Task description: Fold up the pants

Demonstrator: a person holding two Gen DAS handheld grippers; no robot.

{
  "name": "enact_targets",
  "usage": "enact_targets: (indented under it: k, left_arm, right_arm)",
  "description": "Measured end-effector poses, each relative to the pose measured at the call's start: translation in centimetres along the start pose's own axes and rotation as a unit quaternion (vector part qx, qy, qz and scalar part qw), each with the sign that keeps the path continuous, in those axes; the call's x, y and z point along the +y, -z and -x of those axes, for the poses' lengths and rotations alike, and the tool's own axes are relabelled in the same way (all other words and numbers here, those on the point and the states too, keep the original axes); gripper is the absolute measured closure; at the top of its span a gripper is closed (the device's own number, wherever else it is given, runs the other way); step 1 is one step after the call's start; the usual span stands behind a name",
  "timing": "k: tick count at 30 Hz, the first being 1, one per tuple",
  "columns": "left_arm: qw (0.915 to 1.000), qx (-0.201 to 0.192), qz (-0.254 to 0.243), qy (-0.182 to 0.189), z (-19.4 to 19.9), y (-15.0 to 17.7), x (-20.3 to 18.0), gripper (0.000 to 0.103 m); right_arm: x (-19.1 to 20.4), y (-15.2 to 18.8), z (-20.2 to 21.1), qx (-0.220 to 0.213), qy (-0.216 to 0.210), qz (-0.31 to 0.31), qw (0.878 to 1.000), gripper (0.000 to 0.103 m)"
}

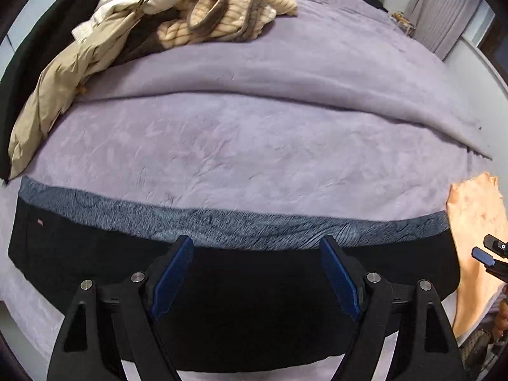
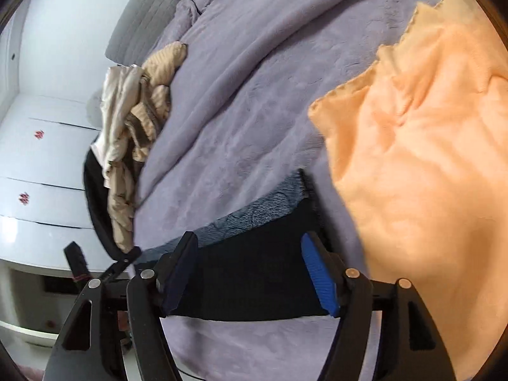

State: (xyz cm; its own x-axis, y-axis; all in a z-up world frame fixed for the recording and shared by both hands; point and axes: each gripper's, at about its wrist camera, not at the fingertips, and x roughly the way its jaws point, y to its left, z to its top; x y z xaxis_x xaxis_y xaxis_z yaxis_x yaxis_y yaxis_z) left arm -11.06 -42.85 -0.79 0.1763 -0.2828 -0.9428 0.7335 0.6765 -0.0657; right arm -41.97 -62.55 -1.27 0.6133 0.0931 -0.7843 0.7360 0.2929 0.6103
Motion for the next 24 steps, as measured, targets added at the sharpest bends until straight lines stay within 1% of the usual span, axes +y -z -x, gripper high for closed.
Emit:
enact_targets:
  k: [1,2,3,4,5,6,7,8,9,10,11,12,13,14,15,16,17,18,19,21,22,23,24]
  left_arm:
    - [0.9999,0.011,0.004,-0.004,-0.6,0.8,0.3,0.021]
    - [0.9994,0.030,0.009,-0.015,-1.6,2.0,0.6,0.021]
    - [0.9987,0.045,0.012,-0.022,-2.5,2.8,0.7,0.021]
    - [0.9980,0.057,0.014,-0.027,-3.3,3.7,0.8,0.021]
    - [0.9966,0.071,0.015,-0.041,-4.4,4.7,0.8,0.021]
    - [0.9953,0.079,0.016,-0.053,-5.0,5.2,0.8,0.021]
    - [0.9942,0.086,0.021,-0.060,-5.4,5.5,1.0,0.021]
    - [0.9939,0.088,0.035,-0.056,-5.5,5.7,1.3,0.021]
    - [0.9941,0.085,0.042,-0.052,-5.3,5.6,1.5,0.021]
    - [0.9945,0.079,0.043,-0.053,-5.1,5.3,1.6,0.021]
    - [0.9953,0.067,0.037,-0.059,-4.7,4.8,1.7,0.021]
    - [0.9960,0.057,0.031,-0.062,-4.5,4.2,1.6,0.021]
    - [0.9963,0.050,0.028,-0.063,-4.5,3.7,1.6,0.021]
    - [0.9964,0.048,0.027,-0.064,-4.9,2.9,1.6,0.021]
    - [0.9961,0.050,0.026,-0.069,-5.6,2.5,1.4,0.021]
    - [0.9950,0.055,0.022,-0.080,-6.7,2.0,1.3,0.021]
    - [0.9939,0.056,0.022,-0.092,-7.6,1.6,1.3,0.021]
    - [0.9932,0.055,0.026,-0.099,-8.5,1.3,1.5,0.021]
    - [0.9932,0.053,0.035,-0.098,-9.2,1.0,1.7,0.021]
    - [0.9929,0.038,0.059,-0.097,-10.4,-0.4,2.8,0.021]
    - [0.9922,0.034,0.065,-0.101,-10.9,-1.1,3.2,0.016]
    - [0.9916,0.031,0.069,-0.106,-11.4,-2.1,3.7,0.016]
    - [0.9906,0.028,0.071,-0.114,-11.6,-3.1,4.2,0.016]
  right_arm:
    - [-0.9,0.3,-0.8,0.017,0.015,-0.005,1.000,0.033]
    - [-1.8,0.6,-1.6,0.027,0.019,-0.013,0.999,0.036]
    - [-2.6,0.9,-2.7,0.043,0.021,-0.021,0.999,0.054]
    - [-3.1,0.9,-3.8,0.062,0.017,-0.027,0.998,0.097]
    - [-3.5,1.3,-5.1,0.083,0.020,-0.035,0.996,0.096]
    - [-3.5,1.6,-5.2,0.083,0.030,-0.028,0.996,0.096]
    - [-3.4,1.7,-4.9,0.078,0.049,-0.018,0.996,0.096]
    - [-3.3,1.4,-4.3,0.067,0.085,-0.012,0.994,0.096]
    - [-3.3,1.1,-3.8,0.062,0.106,-0.011,0.992,0.095]
    - [-3.0,0.7,-3.3,0.054,0.141,-0.003,0.989,0.092]
    - [-2.5,0.4,-2.5,0.041,0.176,0.014,0.983,0.087]
    - [-1.8,0.3,-1.7,0.029,0.166,0.029,0.985,0.087]
    - [-0.7,0.2,-1.0,0.021,0.113,0.041,0.993,0.086]
    - [0.4,0.3,-1.1,0.023,0.081,0.050,0.995,0.086]
    - [2.0,0.5,-2.0,0.037,0.059,0.070,0.995,0.077]
    - [3.6,0.8,-3.5,0.056,0.053,0.093,0.993,0.060]
    - [4.8,1.1,-5.1,0.070,0.051,0.113,0.990,0.053]
    - [6.2,1.6,-7.5,0.086,0.049,0.138,0.986,0.049]
    - [7.3,2.0,-9.9,0.101,0.046,0.158,0.981,0.049]
    - [7.8,2.3,-13.6,0.121,0.057,0.175,0.975,0.050]
    - [7.7,1.8,-15.3,0.115,0.070,0.181,0.974,0.052]
    - [7.4,0.9,-16.2,0.106,0.073,0.182,0.975,0.055]
    - [7.2,-0.3,-16.6,0.097,0.080,0.176,0.976,0.070]
